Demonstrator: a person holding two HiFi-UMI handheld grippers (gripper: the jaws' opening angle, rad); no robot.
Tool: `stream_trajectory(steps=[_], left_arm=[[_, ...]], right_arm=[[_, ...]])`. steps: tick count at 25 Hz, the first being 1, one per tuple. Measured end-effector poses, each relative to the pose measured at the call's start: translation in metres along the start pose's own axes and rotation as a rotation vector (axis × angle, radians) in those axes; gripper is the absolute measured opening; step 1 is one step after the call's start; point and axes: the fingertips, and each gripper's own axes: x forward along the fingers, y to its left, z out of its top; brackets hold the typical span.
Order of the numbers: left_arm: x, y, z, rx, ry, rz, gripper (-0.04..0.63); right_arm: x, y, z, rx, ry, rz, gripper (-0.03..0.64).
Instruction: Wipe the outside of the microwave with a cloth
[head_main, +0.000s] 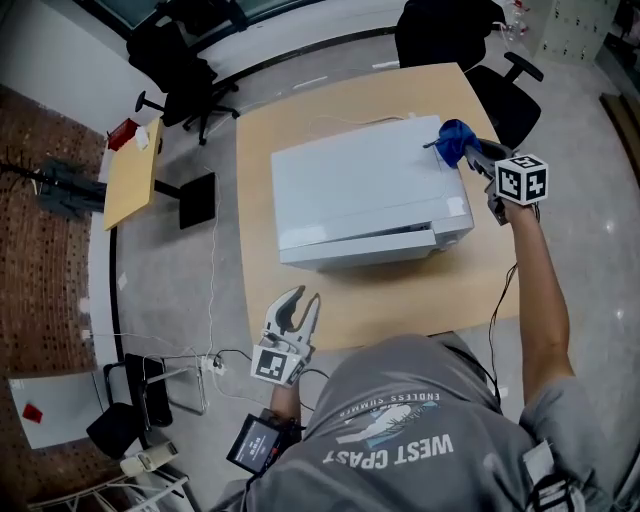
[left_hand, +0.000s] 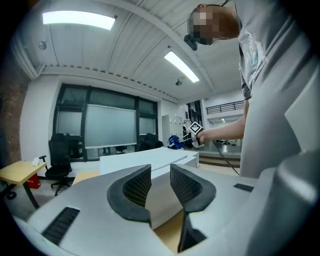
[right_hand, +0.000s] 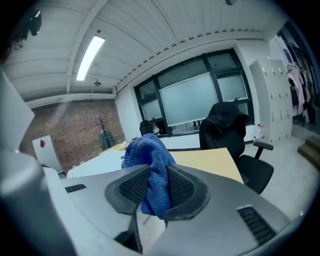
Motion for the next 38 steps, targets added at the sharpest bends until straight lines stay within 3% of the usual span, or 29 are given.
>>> stream_trajectory(steps=[6, 8, 14, 18, 23, 32, 35, 38], left_arm=[[0.041, -0.030, 0.002, -0.027, 0.066, 0.109, 0.132], [0.050, -0.040, 0.004, -0.021, 0.081, 0.128, 0.132], [0.061, -0.069, 0.003, 0.008, 0.127, 0.163, 0.132], [0.063, -0.076, 0.006, 0.008, 0.129, 0.187, 0.132], [0.071, -0.078, 0.007, 0.016, 0.133, 0.180, 0.132], [0.089, -0.081, 0.004, 0.006, 0.124, 0.138, 0.132], [0.094, -0.084, 0.004, 0.006, 0.123, 0.127, 0.132], [0.095, -0.084, 0.006, 0.008, 0.123, 0.126, 0.132]], right_arm=[[0.013, -0.020, -0.075, 0.230, 0.006, 0.150, 0.100], [0.031, -0.032, -0.081, 0.281, 0.005, 0.179, 0.100], [0.109, -0.083, -0.074, 0.227, 0.071, 0.174, 0.100], [0.124, -0.092, -0.082, 0.441, 0.076, 0.234, 0.100], [0.088, -0.066, -0.130, 0.445, 0.135, 0.309, 0.100], [-0.037, 0.019, -0.245, 0.520, 0.339, 0.469, 0.100], [-0.050, 0.025, -0.255, 0.563, 0.345, 0.480, 0.100], [-0.033, 0.010, -0.250, 0.607, 0.307, 0.424, 0.100]])
